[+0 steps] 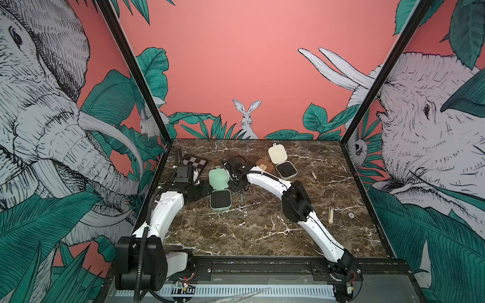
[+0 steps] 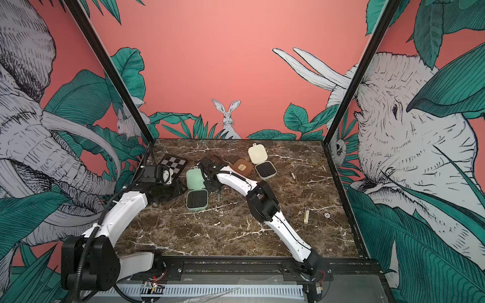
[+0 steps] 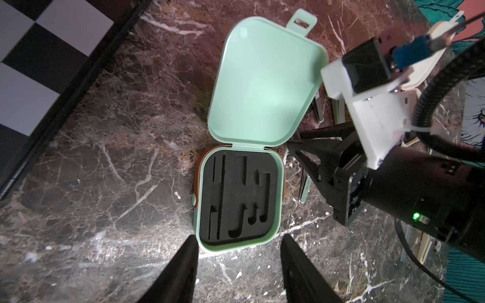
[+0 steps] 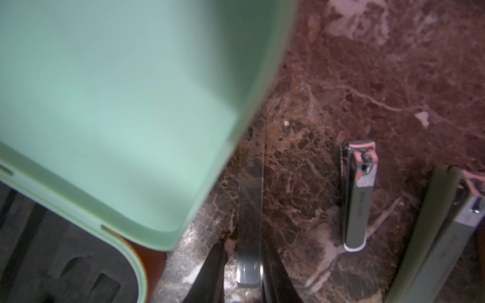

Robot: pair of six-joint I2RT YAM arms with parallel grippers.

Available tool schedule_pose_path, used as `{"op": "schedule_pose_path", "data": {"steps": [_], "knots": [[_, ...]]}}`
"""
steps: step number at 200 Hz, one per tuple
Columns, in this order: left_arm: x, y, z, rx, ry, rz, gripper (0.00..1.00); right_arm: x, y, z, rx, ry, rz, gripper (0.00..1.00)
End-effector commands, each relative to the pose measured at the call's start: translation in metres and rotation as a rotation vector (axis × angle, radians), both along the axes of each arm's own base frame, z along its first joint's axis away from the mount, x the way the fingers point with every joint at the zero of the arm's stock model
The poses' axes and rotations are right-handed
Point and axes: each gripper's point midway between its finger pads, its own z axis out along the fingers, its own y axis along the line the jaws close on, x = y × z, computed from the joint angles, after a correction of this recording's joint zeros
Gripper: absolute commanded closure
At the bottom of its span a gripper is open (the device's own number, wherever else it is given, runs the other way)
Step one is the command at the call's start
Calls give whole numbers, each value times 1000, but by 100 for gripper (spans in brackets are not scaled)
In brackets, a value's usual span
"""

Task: Organize nail clipper sets
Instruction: Pick up the component of the nail clipper set from the center of the board.

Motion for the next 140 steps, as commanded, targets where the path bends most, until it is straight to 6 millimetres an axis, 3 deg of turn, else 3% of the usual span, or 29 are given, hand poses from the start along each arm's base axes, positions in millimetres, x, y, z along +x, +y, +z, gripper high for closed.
{"op": "schedule_pose_path", "data": {"steps": [1, 51, 93, 140], "knots": [[-2, 0, 3, -17, -13, 5, 47, -16, -19, -22, -67, 84, -26, 77], [-3, -2, 1, -32, -7, 6, 47, -9, -31, -10, -38, 93, -75, 84], [-3, -11, 3, -63, 2, -16, 47, -2, -32, 24, 24, 51, -89, 84], [2, -38, 8, -109, 2, -74, 48, 5, -41, 59, 65, 6, -112, 84]]}}
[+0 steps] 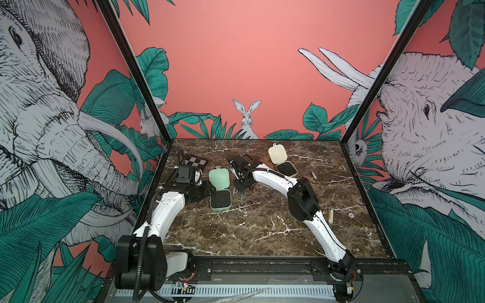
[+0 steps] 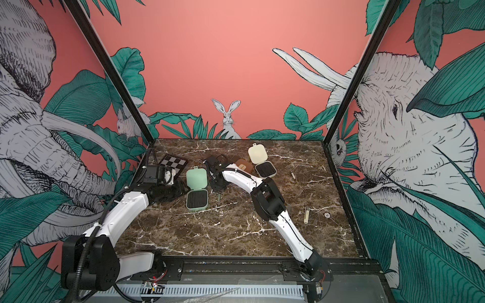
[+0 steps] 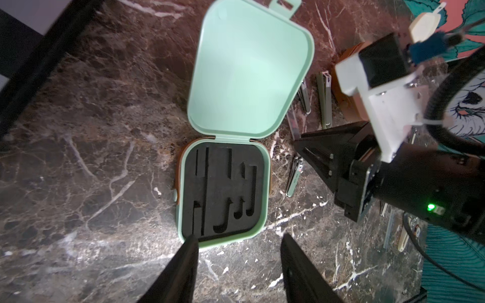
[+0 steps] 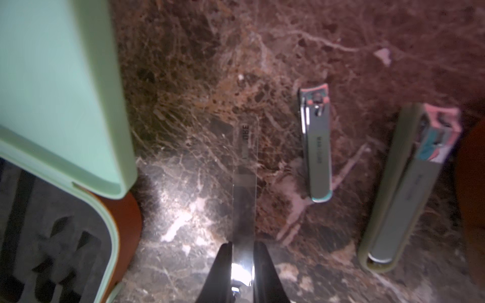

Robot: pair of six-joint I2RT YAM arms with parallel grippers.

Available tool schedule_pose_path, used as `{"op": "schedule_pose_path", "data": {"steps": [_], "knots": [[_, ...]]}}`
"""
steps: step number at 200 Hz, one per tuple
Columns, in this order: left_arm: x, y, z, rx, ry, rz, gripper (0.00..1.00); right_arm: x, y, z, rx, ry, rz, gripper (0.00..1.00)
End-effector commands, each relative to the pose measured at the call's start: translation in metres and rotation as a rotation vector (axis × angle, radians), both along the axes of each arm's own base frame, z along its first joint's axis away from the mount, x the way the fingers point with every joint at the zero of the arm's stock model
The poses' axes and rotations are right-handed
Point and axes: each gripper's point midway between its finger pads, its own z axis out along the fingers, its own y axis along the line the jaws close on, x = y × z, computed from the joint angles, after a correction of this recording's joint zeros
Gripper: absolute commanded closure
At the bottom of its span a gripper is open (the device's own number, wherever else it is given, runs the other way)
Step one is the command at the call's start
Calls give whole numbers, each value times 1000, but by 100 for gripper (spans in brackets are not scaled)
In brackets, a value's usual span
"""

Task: Organize nail clipper sets
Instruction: Pick up the component of the nail clipper set from the center of the board.

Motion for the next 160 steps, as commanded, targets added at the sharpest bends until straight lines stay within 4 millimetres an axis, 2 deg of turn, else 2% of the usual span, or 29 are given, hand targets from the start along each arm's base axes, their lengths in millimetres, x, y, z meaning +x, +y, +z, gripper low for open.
{"op": "schedule_pose_path", "data": {"steps": [1, 31, 80, 117, 160], "knots": [[7, -17, 10, -51, -15, -26, 48, 5, -8, 44, 42, -50, -27, 84], [15, -39, 13, -106, -21, -52, 49, 2, -16, 52, 45, -53, -31, 84], [49, -74, 29, -283, -92, -50, 50, -18, -26, 71, 107, -13, -22, 85], [67, -89, 40, -357, -130, -55, 50, -32, -25, 97, 204, 20, -19, 84], [75, -104, 46, -393, -137, -80, 52, -43, -16, 120, 306, 65, -9, 84]]}}
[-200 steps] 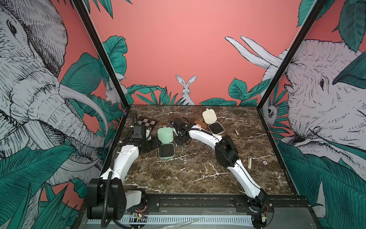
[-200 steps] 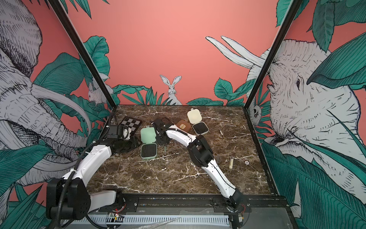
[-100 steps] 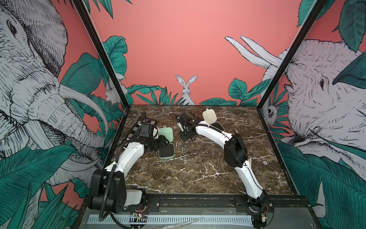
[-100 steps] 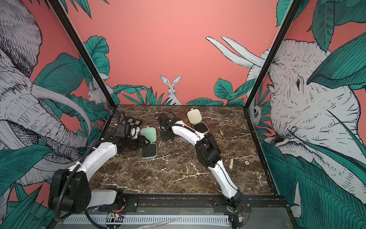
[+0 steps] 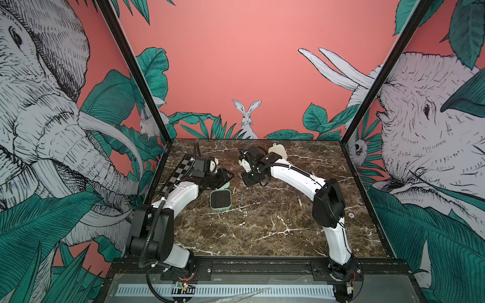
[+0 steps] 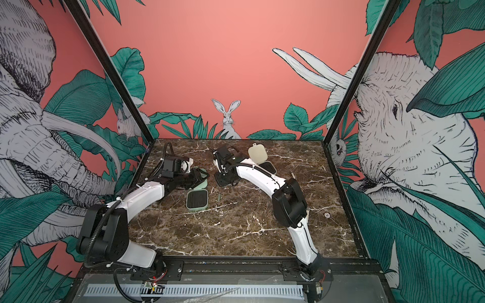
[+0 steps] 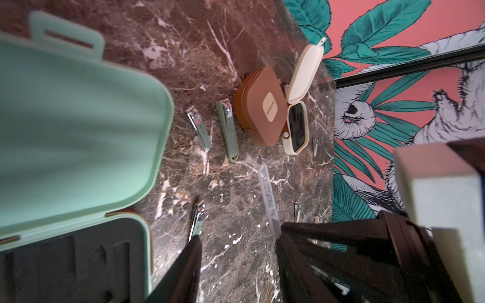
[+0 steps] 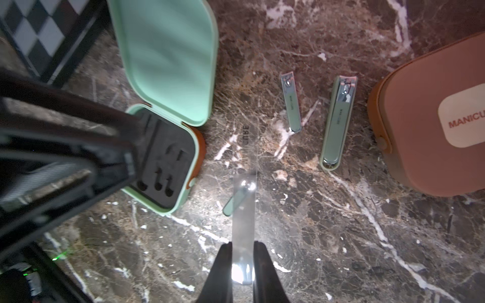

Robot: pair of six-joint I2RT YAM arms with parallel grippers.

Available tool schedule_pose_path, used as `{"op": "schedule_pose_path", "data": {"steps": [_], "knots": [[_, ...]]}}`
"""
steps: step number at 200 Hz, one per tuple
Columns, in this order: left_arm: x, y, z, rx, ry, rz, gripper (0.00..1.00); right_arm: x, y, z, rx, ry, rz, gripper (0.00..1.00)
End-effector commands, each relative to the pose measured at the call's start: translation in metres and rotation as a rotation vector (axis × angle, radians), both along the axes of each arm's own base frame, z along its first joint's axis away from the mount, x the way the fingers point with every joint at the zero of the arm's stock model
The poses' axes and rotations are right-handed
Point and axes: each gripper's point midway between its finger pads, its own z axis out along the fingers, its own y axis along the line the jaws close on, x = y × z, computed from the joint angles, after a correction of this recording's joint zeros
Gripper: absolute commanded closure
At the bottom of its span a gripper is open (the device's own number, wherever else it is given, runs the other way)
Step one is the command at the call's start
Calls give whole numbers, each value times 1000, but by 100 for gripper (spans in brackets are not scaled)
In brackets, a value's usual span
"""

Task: Organize nail clipper sets
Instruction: Pick up the component of the nail clipper set from the center of the board.

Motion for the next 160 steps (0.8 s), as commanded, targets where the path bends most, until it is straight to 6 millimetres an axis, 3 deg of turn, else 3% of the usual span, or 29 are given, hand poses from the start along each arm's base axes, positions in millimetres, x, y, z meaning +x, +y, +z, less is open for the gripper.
{"op": "schedule_pose_path", "data": {"steps": [1, 30, 160], "knots": [[11, -14, 23, -62, -54, -14, 52, -7, 7, 24, 97, 25, 4, 84], [13, -21, 31, -87, -76, -27, 54, -9, 10, 32, 129, 34, 7, 84], [13, -24, 22, -91, -47, -29, 81, -17, 19, 46, 225, 69, 18, 84]]}}
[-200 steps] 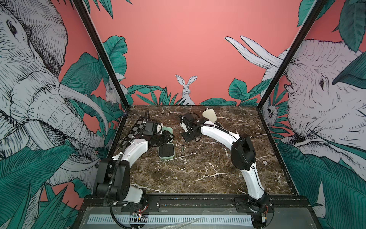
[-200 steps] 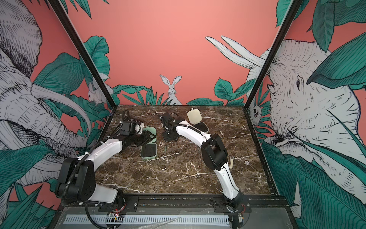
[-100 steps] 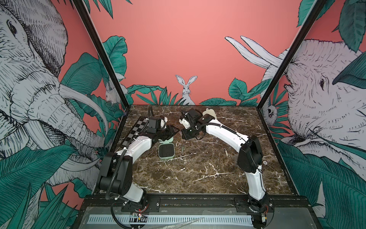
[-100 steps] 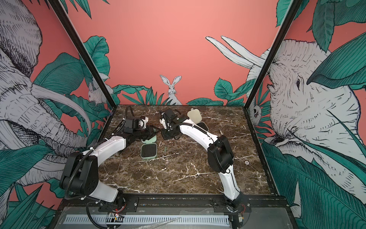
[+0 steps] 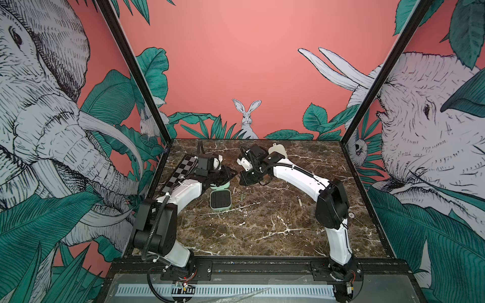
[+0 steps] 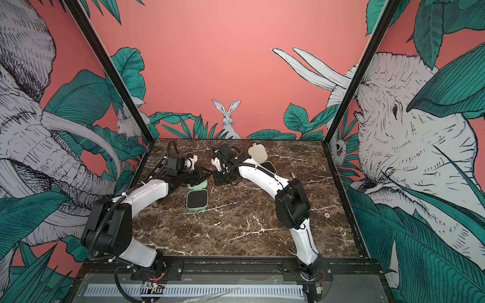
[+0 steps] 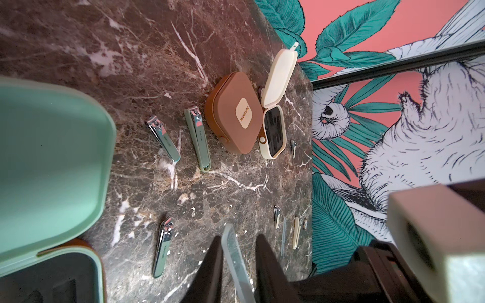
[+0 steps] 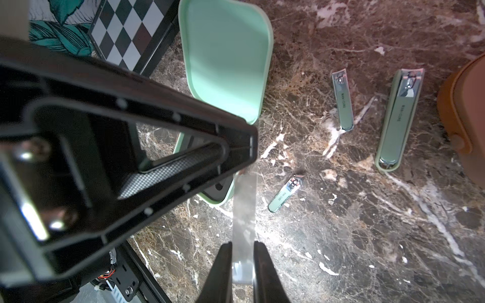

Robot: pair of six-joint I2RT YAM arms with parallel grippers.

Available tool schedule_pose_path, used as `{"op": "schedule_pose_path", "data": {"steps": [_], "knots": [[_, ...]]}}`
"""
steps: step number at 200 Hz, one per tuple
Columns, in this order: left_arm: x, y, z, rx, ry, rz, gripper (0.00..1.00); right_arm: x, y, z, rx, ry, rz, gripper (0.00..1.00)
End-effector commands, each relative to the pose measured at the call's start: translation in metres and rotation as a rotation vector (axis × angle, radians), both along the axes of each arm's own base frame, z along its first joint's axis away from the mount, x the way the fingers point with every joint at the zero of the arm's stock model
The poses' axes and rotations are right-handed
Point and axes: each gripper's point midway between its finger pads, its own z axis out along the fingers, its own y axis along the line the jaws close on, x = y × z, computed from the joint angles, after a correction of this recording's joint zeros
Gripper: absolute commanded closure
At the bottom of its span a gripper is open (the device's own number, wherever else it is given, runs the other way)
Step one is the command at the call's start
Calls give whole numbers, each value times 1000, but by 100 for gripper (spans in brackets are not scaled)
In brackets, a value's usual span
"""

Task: Organize nail clipper sets
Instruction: Pick up the component of the nail clipper set from the center of the board.

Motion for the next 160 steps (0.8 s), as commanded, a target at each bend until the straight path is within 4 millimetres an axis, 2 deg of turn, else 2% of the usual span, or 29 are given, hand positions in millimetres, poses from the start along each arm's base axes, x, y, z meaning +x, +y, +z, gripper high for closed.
{"op": "schedule_pose_path", "data": {"steps": [1, 29, 62, 71, 79, 98, 111, 133, 160], "knots": [[4, -5, 13, -20, -31, -6, 81, 0, 1, 30, 72, -32, 2, 84], [1, -8, 13, -33, -21, -29, 83, -2, 1, 32, 83, -28, 3, 84], [-1, -10, 15, -43, -24, -40, 95, -3, 1, 33, 85, -30, 3, 83], [-1, -11, 17, -47, -27, -47, 100, -3, 0, 35, 90, -34, 3, 75], [-3, -12, 19, -50, -31, -59, 100, -2, -1, 38, 101, -37, -2, 66], [-6, -13, 28, -55, -56, -90, 100, 5, -16, 55, 169, -50, -53, 53], [-10, -16, 42, -80, -90, -132, 100, 12, -29, 69, 268, -38, -96, 49], [-20, -23, 69, -169, -131, -222, 100, 11, -38, 94, 496, 29, -83, 49], [-33, -30, 101, -268, -151, -319, 100, 1, -45, 110, 578, 32, -38, 54]]}}
